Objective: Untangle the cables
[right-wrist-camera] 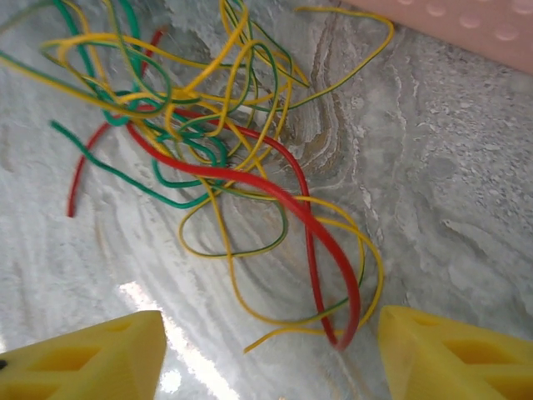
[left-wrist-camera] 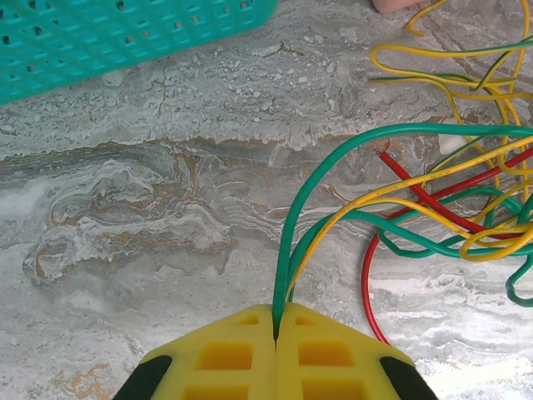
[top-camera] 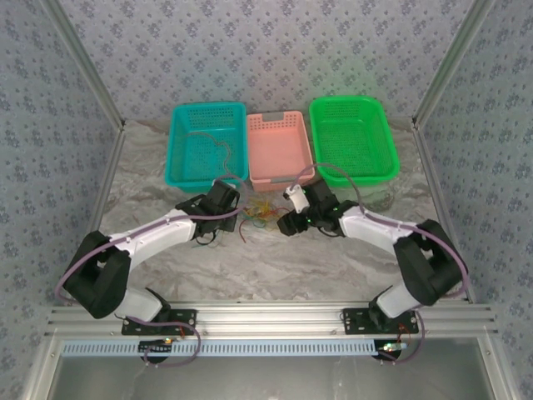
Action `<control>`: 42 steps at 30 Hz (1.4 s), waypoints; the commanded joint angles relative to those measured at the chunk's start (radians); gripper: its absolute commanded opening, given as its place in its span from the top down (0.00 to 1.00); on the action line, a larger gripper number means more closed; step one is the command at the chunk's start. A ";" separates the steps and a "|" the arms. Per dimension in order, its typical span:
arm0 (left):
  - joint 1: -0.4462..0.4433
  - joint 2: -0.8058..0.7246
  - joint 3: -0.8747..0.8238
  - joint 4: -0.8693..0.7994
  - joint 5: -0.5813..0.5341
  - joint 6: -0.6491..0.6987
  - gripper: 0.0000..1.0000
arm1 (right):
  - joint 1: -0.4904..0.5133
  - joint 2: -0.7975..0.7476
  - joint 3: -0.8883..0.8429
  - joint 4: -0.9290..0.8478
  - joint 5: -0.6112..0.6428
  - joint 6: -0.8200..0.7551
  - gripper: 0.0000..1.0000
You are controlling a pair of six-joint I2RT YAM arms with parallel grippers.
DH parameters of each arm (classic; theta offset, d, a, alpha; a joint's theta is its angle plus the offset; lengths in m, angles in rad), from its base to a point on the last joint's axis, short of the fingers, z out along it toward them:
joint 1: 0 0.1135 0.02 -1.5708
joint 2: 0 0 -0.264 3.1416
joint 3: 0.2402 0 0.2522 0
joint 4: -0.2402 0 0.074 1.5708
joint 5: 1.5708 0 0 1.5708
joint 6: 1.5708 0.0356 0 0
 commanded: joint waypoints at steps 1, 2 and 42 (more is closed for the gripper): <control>0.000 0.001 0.022 0.003 0.006 0.016 1.00 | 0.012 0.067 0.082 -0.059 0.047 -0.101 0.43; 0.000 0.001 0.022 0.000 0.005 0.014 1.00 | 0.018 0.085 0.097 -0.066 0.055 -0.105 0.51; 0.050 -0.231 0.159 -0.122 0.026 -0.113 0.34 | -0.324 -0.686 -0.057 -0.143 -0.163 0.305 1.00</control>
